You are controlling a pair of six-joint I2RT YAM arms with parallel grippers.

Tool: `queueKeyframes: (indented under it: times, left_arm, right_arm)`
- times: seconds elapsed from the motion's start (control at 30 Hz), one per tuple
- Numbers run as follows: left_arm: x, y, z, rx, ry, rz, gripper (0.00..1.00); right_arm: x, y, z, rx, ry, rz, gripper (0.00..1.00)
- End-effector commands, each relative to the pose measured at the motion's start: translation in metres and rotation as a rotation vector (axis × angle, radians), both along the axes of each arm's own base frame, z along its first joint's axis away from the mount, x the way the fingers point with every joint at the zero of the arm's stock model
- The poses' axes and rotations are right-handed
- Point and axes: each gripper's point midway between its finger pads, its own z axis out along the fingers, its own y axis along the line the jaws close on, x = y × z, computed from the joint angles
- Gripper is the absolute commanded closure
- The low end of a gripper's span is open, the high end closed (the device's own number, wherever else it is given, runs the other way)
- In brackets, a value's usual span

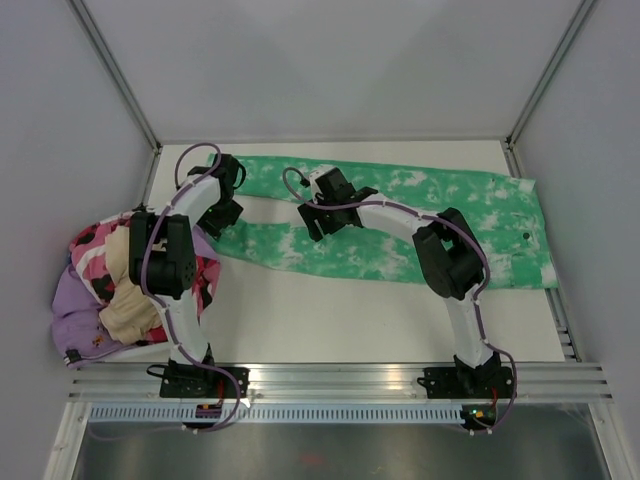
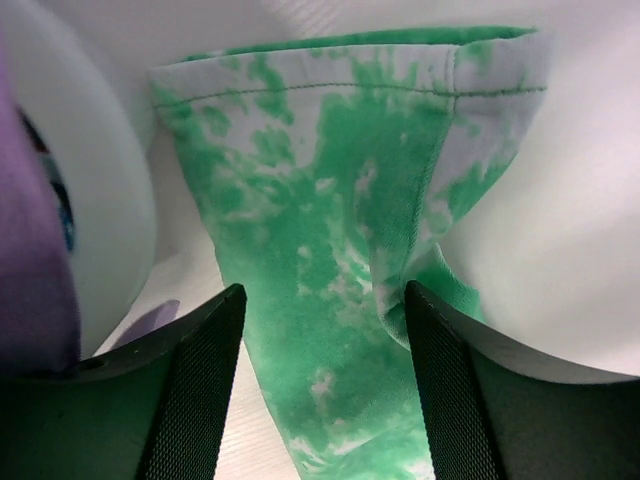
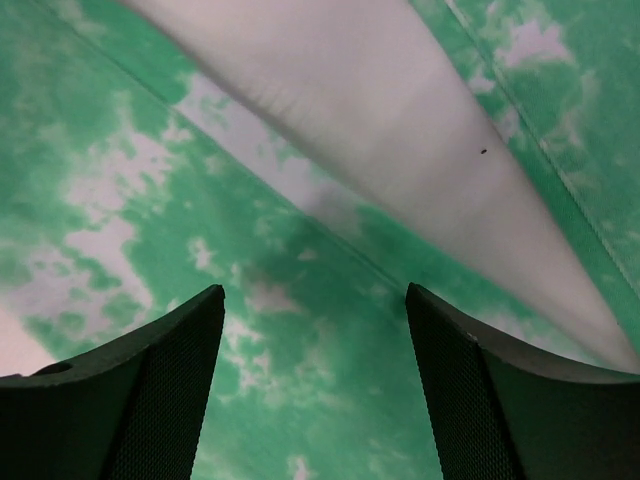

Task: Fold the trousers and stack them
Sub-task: Flatten the trousers out

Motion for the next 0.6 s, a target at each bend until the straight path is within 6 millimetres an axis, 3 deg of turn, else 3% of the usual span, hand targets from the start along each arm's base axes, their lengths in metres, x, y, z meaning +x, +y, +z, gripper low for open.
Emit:
queueKeyframes:
  times: [0.0, 0.03, 0.13, 0.27, 0.4, 0.57]
  left_arm:
    - [0.008, 0.002, 0.015, -0.020, -0.046, -0.103, 0.29]
    - [0.008, 0.006, 0.016, -0.007, -0.041, -0.098, 0.29]
    - [-0.005, 0.024, 0.007, -0.006, 0.005, -0.034, 0.29]
    - [-0.033, 0.043, -0.019, -0.081, 0.061, 0.059, 0.29]
    - [-0.032, 0.049, -0.012, -0.051, 0.046, 0.051, 0.29]
    - [-0.038, 0.058, -0.006, -0.008, 0.066, 0.080, 0.29]
  right_arm:
    - [0.020, 0.004, -0.003, -0.088, -0.090, -0.039, 0.20]
    - [0.022, -0.002, -0.015, -0.141, -0.097, -0.058, 0.20]
    - [0.028, -0.006, -0.022, -0.180, -0.116, -0.104, 0.20]
    - [0.035, -0.009, -0.030, -0.176, -0.129, -0.178, 0.24]
    - [0.041, -0.015, -0.045, -0.192, -0.123, -0.280, 0.42]
    - [0.046, -0.030, -0.043, -0.228, -0.133, -0.401, 0.44]
